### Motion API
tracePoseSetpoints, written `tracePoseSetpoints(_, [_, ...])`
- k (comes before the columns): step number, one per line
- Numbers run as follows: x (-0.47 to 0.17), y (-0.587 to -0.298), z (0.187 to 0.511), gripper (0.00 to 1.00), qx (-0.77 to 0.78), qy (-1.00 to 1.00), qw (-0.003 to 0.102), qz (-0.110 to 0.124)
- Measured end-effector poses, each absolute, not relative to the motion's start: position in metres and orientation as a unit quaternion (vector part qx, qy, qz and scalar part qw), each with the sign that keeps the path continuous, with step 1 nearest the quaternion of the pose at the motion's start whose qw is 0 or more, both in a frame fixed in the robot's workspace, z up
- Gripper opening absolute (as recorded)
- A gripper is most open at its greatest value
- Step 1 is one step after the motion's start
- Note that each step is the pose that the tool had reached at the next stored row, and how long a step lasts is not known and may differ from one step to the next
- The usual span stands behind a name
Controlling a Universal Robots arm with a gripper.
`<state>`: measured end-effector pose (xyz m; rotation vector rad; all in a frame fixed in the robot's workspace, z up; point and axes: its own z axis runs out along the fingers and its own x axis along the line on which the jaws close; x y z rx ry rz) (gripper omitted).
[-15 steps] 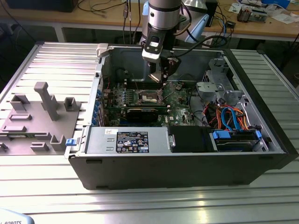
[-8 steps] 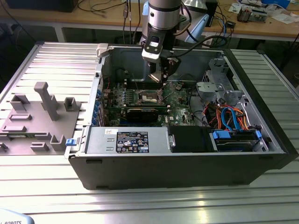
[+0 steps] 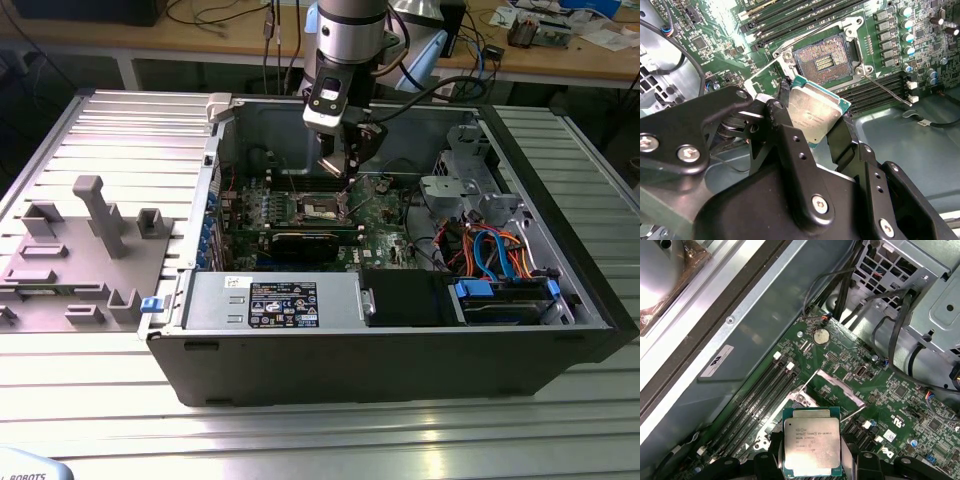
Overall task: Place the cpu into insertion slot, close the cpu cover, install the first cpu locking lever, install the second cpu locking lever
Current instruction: 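Place the cpu into insertion slot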
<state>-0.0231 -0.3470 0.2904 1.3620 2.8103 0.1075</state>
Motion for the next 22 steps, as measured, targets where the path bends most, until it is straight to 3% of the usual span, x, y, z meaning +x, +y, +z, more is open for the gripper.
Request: tracePoseSetpoints(22, [-0.0231,-0.3470,0.2904,0.54,0.449,0.893,0.009,0.034])
